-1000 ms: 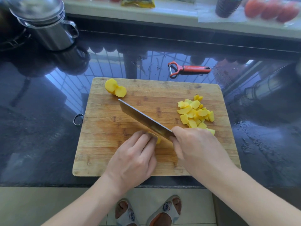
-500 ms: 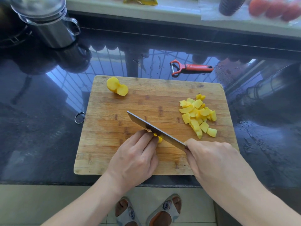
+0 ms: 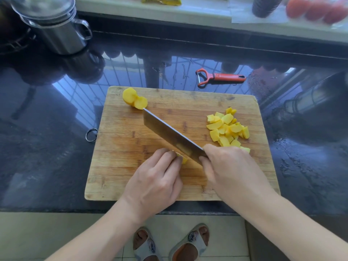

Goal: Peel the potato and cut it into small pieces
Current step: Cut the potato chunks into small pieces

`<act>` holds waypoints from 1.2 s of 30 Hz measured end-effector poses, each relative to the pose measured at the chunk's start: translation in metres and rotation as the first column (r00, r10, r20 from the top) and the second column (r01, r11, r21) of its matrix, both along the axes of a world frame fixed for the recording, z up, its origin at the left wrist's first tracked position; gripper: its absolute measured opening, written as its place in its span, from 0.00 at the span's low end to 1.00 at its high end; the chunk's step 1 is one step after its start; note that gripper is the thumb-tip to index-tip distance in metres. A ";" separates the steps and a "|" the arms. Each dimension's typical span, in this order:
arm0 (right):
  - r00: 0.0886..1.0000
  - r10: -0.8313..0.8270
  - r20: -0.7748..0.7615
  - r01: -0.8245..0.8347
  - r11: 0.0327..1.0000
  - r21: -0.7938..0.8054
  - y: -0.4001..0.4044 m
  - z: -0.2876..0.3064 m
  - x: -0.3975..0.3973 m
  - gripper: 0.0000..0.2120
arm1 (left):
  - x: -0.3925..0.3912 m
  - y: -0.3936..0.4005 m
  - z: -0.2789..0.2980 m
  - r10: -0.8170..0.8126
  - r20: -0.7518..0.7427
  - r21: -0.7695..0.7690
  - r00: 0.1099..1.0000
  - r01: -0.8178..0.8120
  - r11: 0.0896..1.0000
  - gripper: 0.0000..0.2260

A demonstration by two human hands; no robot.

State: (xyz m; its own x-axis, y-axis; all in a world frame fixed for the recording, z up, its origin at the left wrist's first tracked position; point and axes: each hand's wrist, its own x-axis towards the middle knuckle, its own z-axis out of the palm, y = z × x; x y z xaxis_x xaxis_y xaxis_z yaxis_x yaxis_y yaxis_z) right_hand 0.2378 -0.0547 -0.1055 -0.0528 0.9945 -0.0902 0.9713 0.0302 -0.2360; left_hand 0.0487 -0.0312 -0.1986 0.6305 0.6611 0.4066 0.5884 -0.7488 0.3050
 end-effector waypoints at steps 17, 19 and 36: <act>0.977 0.049 0.208 -0.041 0.998 -0.042 -0.036 0.016 0.014 0.17 | 0.000 0.001 -0.006 -0.004 0.036 -0.020 0.999 0.005 1.000 0.11; 0.975 0.052 0.216 -0.040 0.997 -0.059 -0.039 0.017 0.015 0.18 | 0.000 0.001 -0.007 -0.005 0.039 -0.013 0.999 0.005 1.000 0.12; 0.999 -0.036 -0.006 0.036 0.999 0.004 -0.014 0.010 0.008 0.12 | -0.006 -0.003 -0.004 -0.002 0.027 -0.020 1.000 0.002 1.000 0.13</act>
